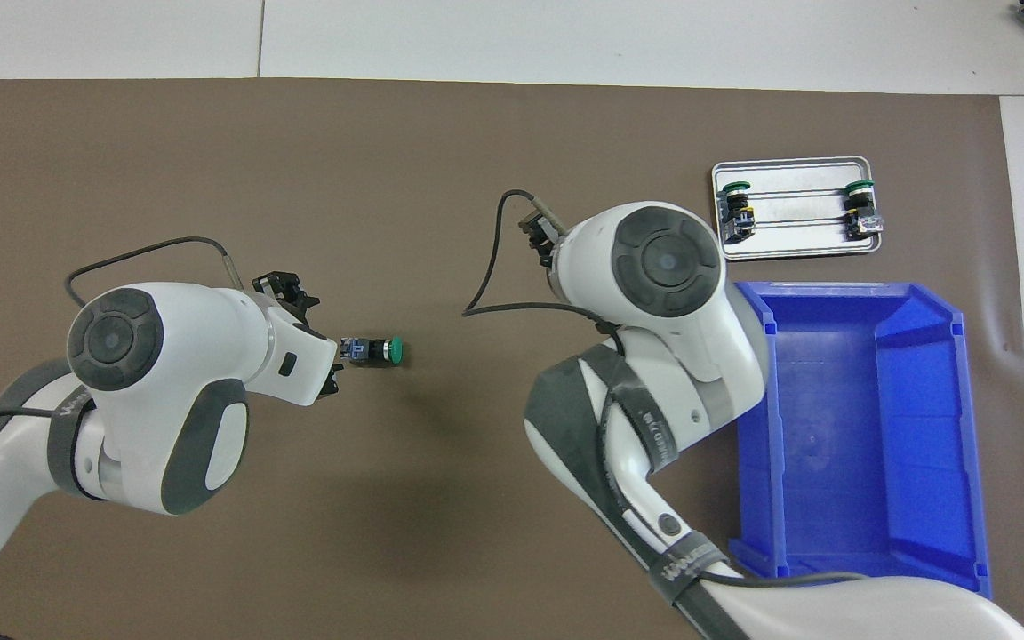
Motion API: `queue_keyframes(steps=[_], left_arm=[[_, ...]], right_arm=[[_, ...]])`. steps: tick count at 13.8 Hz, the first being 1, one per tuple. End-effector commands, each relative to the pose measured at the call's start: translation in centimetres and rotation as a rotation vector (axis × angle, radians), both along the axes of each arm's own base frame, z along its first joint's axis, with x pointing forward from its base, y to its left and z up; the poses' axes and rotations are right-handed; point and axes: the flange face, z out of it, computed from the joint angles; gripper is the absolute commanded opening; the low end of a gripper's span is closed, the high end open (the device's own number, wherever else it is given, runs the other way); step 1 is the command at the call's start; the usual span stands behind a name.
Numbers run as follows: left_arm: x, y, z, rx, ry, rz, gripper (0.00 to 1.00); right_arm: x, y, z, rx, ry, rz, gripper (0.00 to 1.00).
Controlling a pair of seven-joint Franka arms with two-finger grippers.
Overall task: Place and press button with both arms
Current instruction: 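Open the right gripper and withdraw it while the left gripper hovers nearby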
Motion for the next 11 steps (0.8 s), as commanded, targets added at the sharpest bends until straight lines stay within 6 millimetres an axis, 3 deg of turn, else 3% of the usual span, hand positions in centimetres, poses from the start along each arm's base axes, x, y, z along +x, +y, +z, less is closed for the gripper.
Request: queue_keyframes(steps=[1,4,6,8,11], left_arm=[[0.1,-1.9,-3.0,-0.005,-0.005,-0.036,0.92],[0.4,-4.0,-5.0,-0.001,0.022,-0.031,0.92],[0.4,-5.3,-5.8,0.002,0.032,-0.043,0.94],[0.4,-5.6,-7.0,0.01,0.052,-0.032,0.96],[-0.1,-6.3,-7.6,0.017,0.063,-0.041,0.97]], right_arm=[[0.9,-8.5,1.7,-0.065,-0.005,0.143,0.99],[0.7,-17.2,4.6,-0.105,0.018,0.228,0.99],[-0.4,-21.2,6.9,-0.125,0.045,0.29,0.99],[-2.2,-25.0,10.5,-0.135,0.074,0.336,0.99],[-4.9,-26.8,15.5,-0.145,0.12,0.415,0.99]])
